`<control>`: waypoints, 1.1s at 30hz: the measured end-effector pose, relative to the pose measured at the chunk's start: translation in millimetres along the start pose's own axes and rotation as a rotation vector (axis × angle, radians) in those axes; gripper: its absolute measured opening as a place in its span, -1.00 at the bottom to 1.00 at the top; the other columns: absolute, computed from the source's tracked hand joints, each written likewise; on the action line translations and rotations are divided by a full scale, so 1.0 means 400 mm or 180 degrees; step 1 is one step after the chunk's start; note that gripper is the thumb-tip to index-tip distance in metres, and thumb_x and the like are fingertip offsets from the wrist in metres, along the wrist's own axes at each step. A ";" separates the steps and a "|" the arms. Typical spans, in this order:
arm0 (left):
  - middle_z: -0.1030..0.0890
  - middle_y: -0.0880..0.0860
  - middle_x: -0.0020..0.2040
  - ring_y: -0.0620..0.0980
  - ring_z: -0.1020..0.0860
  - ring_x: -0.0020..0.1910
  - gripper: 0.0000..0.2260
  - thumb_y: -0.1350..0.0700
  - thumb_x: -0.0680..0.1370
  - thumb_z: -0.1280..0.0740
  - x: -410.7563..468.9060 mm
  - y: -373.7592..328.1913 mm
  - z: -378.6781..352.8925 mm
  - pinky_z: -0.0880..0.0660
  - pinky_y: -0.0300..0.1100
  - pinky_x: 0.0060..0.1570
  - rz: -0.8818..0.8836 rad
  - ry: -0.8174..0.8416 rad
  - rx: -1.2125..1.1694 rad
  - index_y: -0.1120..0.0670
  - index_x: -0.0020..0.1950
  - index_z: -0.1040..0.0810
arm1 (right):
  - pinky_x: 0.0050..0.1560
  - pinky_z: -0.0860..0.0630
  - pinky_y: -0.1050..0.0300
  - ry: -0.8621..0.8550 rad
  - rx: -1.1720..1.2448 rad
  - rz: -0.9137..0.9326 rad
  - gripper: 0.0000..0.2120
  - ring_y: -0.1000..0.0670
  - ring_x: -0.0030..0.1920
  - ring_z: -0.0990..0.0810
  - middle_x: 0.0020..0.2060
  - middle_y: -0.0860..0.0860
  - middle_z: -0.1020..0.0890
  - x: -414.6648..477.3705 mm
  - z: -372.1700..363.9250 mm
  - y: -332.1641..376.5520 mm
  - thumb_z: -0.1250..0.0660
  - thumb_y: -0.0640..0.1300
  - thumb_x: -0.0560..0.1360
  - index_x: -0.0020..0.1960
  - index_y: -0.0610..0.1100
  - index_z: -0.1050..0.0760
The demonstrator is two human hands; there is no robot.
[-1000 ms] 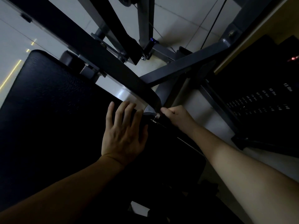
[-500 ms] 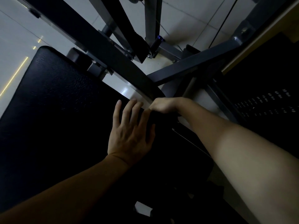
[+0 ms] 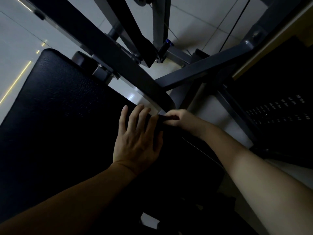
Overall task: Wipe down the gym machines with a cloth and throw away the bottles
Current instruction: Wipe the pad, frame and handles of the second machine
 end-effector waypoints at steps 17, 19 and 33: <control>-0.50 0.21 0.33 0.25 -0.36 0.44 -0.57 -0.09 0.62 -0.18 0.002 0.000 -0.004 -0.13 0.29 0.52 -0.0015 0.0086 0.0032 0.16 0.34 -0.50 | -0.27 -0.31 0.08 -0.0916 -0.1209 0.0374 -0.46 -0.05 -0.39 -0.45 -0.53 0.00 -0.38 0.051 0.008 0.031 -0.28 0.00 0.62 -0.50 -0.10 -0.28; -0.51 0.21 0.32 0.25 -0.37 0.44 -0.57 -0.09 0.63 -0.19 0.003 0.001 0.000 -0.14 0.30 0.52 -0.0025 0.0107 0.0044 0.17 0.35 -0.49 | -0.24 -0.32 0.06 -0.1227 -0.1270 0.0594 -0.52 -0.10 -0.31 -0.47 -0.47 -0.04 -0.41 0.019 0.025 0.044 -0.27 -0.10 0.63 -0.46 -0.08 -0.27; -0.62 -0.04 -0.18 0.02 -0.58 -0.15 -0.71 -0.11 0.62 -0.13 0.204 -0.011 -0.005 -0.32 -0.17 -0.19 -0.0657 0.0781 -0.0174 -0.03 -0.16 -0.54 | -0.14 -0.39 0.16 0.0046 -0.1183 -0.0041 -0.85 0.10 -0.18 -0.53 -0.21 0.09 -0.59 -0.078 0.041 -0.080 -0.25 -0.02 0.64 -0.10 0.05 -0.49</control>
Point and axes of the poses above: each hand's wrist, its own x-axis towards the middle knuckle, its own z-axis out of the back of the hand, y = z × x, the point moved 8 cm from there along x, towards the middle knuckle
